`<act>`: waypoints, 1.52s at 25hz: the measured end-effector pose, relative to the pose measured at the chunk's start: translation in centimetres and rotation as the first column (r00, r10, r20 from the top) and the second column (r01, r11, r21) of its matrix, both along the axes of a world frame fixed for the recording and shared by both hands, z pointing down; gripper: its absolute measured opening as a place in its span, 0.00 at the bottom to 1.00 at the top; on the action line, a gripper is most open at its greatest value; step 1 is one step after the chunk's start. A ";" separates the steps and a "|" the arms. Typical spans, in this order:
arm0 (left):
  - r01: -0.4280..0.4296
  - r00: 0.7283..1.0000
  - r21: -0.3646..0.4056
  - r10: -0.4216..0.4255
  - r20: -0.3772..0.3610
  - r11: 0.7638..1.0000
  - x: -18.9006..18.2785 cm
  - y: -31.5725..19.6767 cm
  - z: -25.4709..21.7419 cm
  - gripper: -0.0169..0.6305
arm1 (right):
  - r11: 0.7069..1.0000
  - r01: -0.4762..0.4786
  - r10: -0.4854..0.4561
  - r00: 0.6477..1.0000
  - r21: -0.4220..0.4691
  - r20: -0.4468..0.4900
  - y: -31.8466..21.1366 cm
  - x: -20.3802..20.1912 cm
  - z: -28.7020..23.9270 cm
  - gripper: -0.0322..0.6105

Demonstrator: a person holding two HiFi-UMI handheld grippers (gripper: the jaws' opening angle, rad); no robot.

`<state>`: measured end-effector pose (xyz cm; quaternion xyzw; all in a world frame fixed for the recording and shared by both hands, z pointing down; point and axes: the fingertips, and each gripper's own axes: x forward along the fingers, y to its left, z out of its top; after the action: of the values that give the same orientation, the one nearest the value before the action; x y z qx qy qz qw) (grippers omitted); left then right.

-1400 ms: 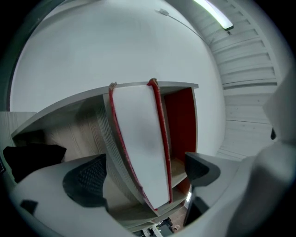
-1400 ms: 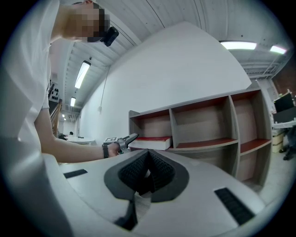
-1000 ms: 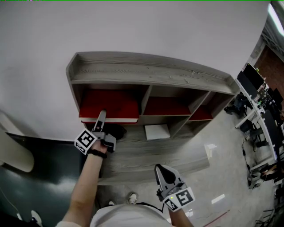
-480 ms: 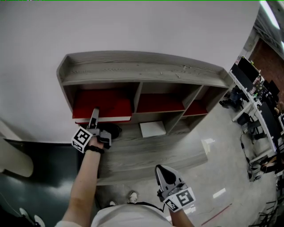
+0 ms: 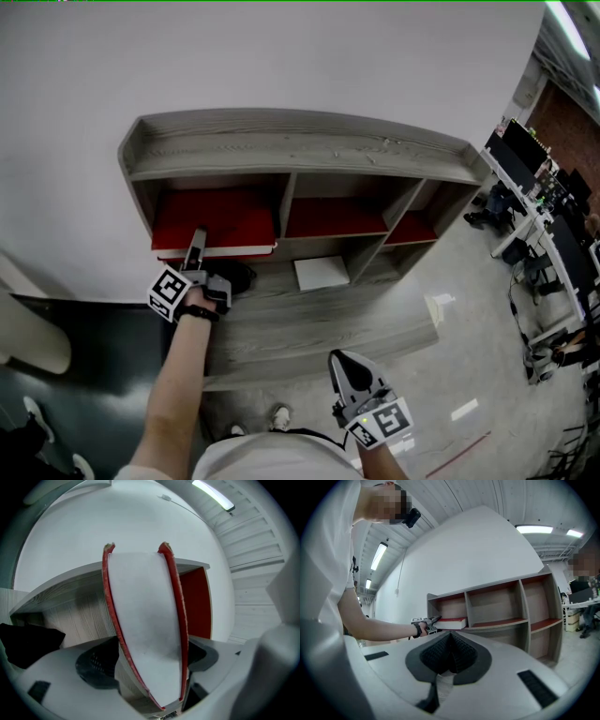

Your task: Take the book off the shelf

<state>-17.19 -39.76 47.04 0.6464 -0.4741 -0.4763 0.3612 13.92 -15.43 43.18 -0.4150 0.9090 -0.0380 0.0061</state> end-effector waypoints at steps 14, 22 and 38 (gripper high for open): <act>0.009 1.000 -0.019 -0.009 0.010 1.000 0.2 1.2 0.5 0.57 | 1.000 0.004 -0.004 1.000 -0.002 0.006 0.3 1.0 0.1 0.09; 0.008 1.000 -0.005 -0.008 -0.019 1.000 0.2 1.5 0.7 0.52 | 1.000 0.006 -0.006 1.000 -0.002 0.006 0.1 1.6 0.2 0.09; 0.007 1.000 0.041 -0.006 -0.024 0.999 0.3 3.2 0.6 0.46 | 0.999 0.036 -0.036 0.999 -0.008 0.016 -0.8 1.7 0.5 0.09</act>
<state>-16.86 -36.59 47.61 0.6466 -0.4618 -0.4947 0.3519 15.59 -16.19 43.72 -0.3984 0.9160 -0.0454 0.0110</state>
